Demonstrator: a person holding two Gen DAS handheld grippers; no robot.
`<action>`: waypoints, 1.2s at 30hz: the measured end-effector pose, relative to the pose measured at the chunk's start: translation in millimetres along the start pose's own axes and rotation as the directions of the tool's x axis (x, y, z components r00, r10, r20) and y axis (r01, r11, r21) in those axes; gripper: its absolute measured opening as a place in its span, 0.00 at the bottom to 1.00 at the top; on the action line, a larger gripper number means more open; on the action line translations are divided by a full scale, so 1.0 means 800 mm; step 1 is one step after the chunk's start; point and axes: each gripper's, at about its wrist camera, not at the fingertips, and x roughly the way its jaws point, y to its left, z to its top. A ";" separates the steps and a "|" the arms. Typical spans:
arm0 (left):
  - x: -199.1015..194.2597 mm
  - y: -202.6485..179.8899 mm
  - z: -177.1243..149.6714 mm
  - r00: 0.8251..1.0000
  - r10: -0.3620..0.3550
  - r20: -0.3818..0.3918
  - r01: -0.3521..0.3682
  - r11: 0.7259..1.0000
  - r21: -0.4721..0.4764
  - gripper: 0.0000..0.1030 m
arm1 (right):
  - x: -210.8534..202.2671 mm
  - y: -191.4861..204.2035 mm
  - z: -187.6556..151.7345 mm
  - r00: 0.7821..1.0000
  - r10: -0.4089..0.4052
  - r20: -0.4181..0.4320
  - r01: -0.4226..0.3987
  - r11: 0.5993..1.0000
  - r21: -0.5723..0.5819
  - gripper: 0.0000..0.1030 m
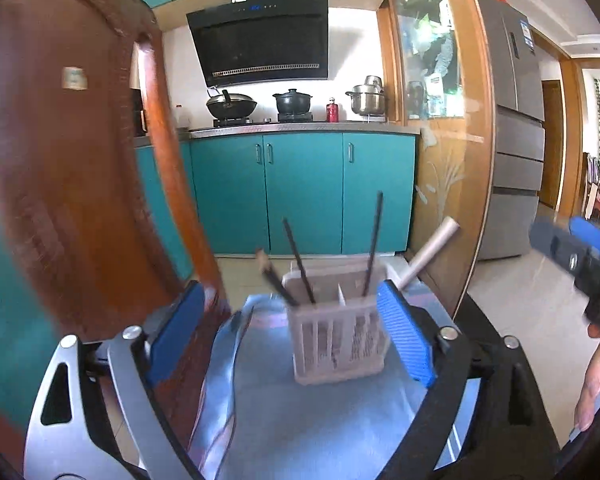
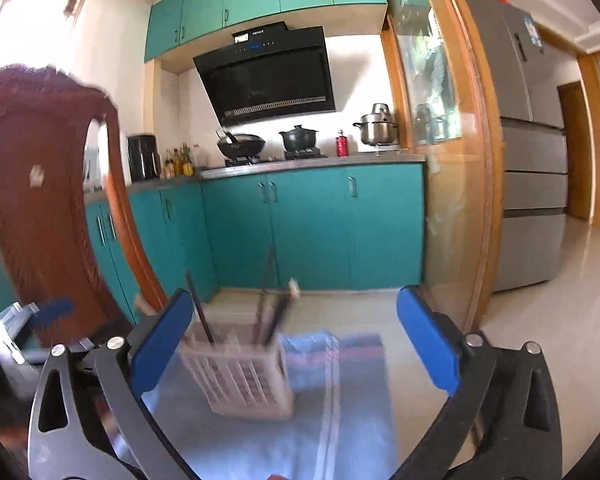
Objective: Organize utensils
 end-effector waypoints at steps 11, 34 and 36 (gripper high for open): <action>-0.165 -0.009 -0.086 0.999 -0.021 -0.030 0.021 1.000 0.013 0.96 | -0.149 0.033 -0.098 0.987 -0.070 -0.143 0.054 0.992 -0.114 0.97; -0.233 0.010 -0.114 0.996 -0.069 -0.051 0.069 0.998 -0.014 0.97 | -0.245 0.056 -0.100 0.994 -0.085 -0.072 0.072 0.983 -0.167 0.97; -0.234 0.011 -0.113 0.996 -0.069 -0.051 0.068 0.998 -0.014 0.97 | -0.245 0.060 -0.099 0.994 -0.088 -0.071 0.075 0.982 -0.172 0.97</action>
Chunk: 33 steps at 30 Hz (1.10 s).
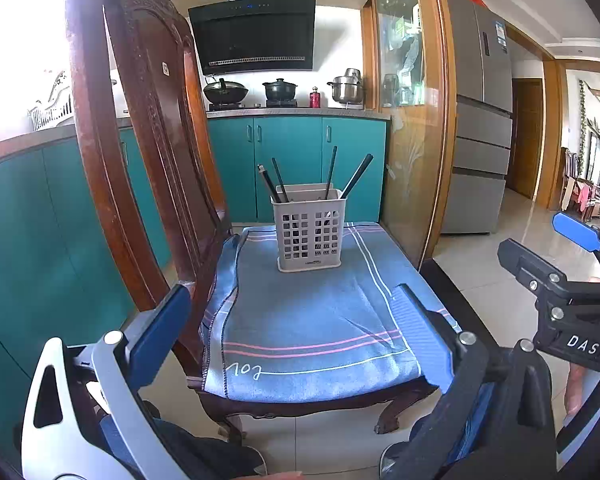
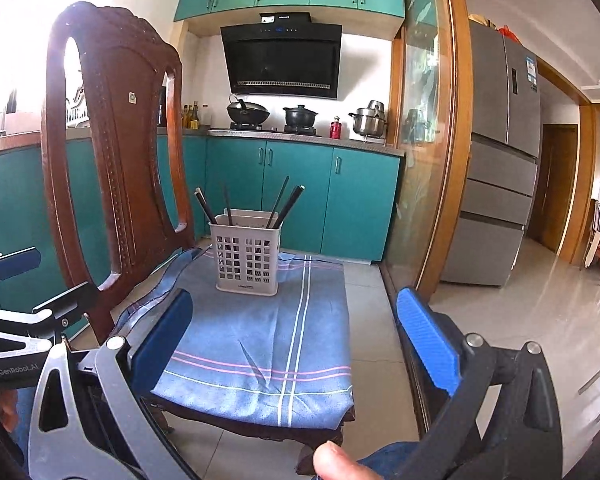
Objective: Organize utensils
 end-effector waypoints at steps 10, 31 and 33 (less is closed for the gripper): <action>-0.001 0.004 -0.001 1.000 0.006 -0.007 -0.006 1.000 -0.011 0.97 | 0.002 0.010 -0.001 1.000 0.004 -0.009 -0.004 1.000 -0.015 0.97; 0.005 0.006 -0.004 0.999 0.016 -0.028 -0.016 1.000 0.004 0.97 | 0.008 0.016 -0.007 0.999 0.018 -0.033 -0.019 0.999 -0.033 0.97; 0.005 0.007 -0.004 0.999 0.018 -0.028 -0.018 1.000 0.002 0.97 | 0.008 0.016 -0.007 0.999 0.017 -0.034 -0.018 0.999 -0.034 0.97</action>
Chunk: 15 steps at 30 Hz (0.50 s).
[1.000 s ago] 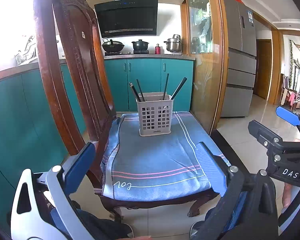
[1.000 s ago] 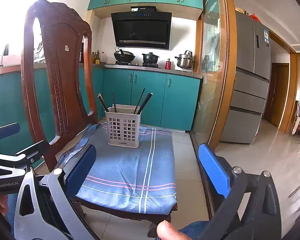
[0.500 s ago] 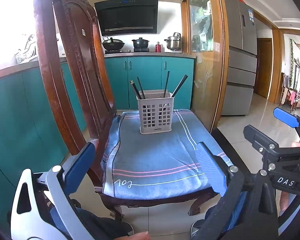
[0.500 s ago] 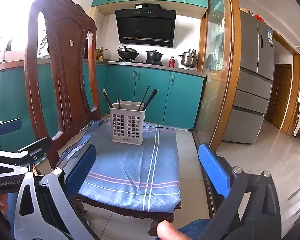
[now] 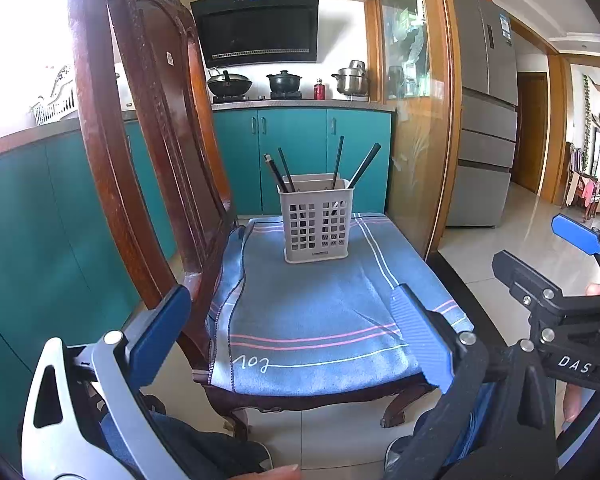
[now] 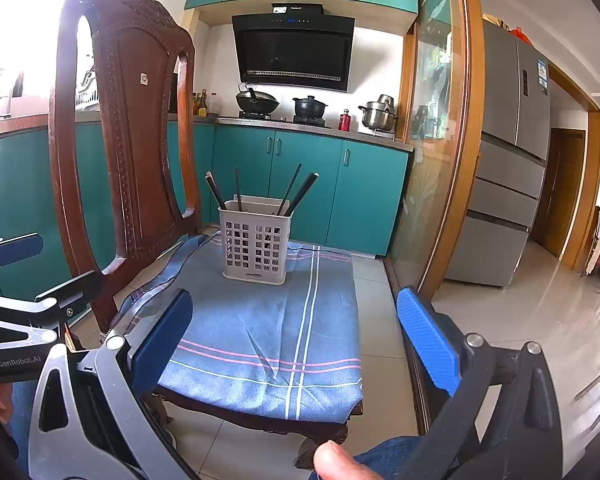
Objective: Organize utensils
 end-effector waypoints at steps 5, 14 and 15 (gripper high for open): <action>-0.001 -0.001 0.000 1.000 0.003 0.002 -0.003 1.000 -0.002 0.97 | 0.000 0.000 0.000 1.000 -0.001 -0.002 0.001 1.000 0.005 0.97; 0.001 -0.001 -0.001 1.000 0.003 -0.003 -0.003 1.000 0.000 0.97 | 0.001 -0.001 -0.001 1.000 -0.001 -0.005 0.001 1.000 0.008 0.97; 0.001 -0.001 -0.001 1.000 0.003 -0.003 -0.003 1.000 -0.001 0.97 | 0.001 -0.001 -0.001 1.000 -0.002 -0.005 0.002 1.000 0.008 0.97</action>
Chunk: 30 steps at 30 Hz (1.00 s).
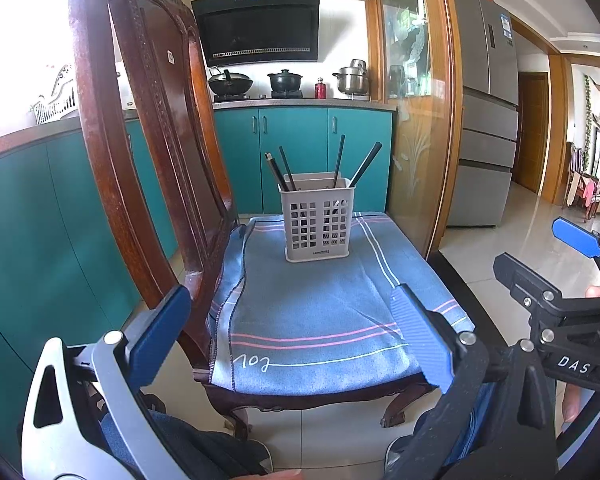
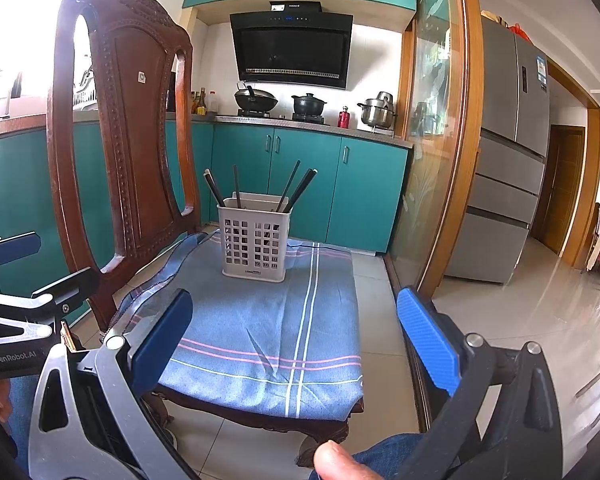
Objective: Organize utensils
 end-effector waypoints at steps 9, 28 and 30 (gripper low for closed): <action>0.002 0.000 0.000 1.000 -0.001 -0.004 0.001 1.000 0.002 0.97 | 0.003 0.001 -0.003 1.000 -0.002 -0.004 0.002 1.000 0.005 0.97; 0.007 0.001 -0.005 1.000 -0.014 -0.020 0.014 1.000 0.012 0.97 | 0.009 0.004 -0.011 1.000 0.000 -0.015 0.000 1.000 0.010 0.97; 0.009 0.001 -0.006 1.000 -0.013 -0.028 0.013 1.000 0.010 0.97 | 0.010 0.005 -0.013 1.000 0.001 -0.019 -0.001 1.000 0.010 0.97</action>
